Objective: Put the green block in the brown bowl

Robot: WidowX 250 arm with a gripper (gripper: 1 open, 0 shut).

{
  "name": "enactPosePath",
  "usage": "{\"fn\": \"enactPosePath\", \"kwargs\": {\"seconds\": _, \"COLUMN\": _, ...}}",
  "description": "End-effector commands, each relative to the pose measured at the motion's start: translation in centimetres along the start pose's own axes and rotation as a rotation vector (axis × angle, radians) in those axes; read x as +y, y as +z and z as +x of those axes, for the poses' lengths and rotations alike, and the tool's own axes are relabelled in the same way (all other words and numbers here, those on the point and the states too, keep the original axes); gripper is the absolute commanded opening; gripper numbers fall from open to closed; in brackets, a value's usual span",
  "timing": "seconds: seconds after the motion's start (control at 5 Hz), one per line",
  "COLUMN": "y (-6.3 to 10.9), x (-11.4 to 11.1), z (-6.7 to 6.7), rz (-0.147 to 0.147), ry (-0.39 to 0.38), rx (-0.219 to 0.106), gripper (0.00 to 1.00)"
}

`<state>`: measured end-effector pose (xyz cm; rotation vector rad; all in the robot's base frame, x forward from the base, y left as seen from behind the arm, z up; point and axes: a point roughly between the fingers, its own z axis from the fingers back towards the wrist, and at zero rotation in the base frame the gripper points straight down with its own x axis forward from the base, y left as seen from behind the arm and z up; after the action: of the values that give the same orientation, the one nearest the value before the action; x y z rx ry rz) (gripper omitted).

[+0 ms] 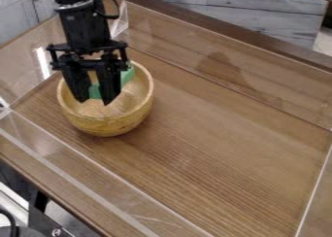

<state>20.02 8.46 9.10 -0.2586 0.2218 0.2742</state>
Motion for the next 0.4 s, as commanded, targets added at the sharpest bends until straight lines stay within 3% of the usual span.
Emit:
{"fn": "enactPosePath", "kwargs": {"seconds": 0.0, "y": 0.56, "x": 0.08, "z": 0.49, "rz": 0.0, "ry": -0.011, "rx": -0.041, "gripper": 0.0}}
{"fn": "enactPosePath", "kwargs": {"seconds": 0.2, "y": 0.36, "x": -0.04, "z": 0.6, "rz": -0.002, "ry": -0.013, "rx": -0.042, "gripper": 0.0}}
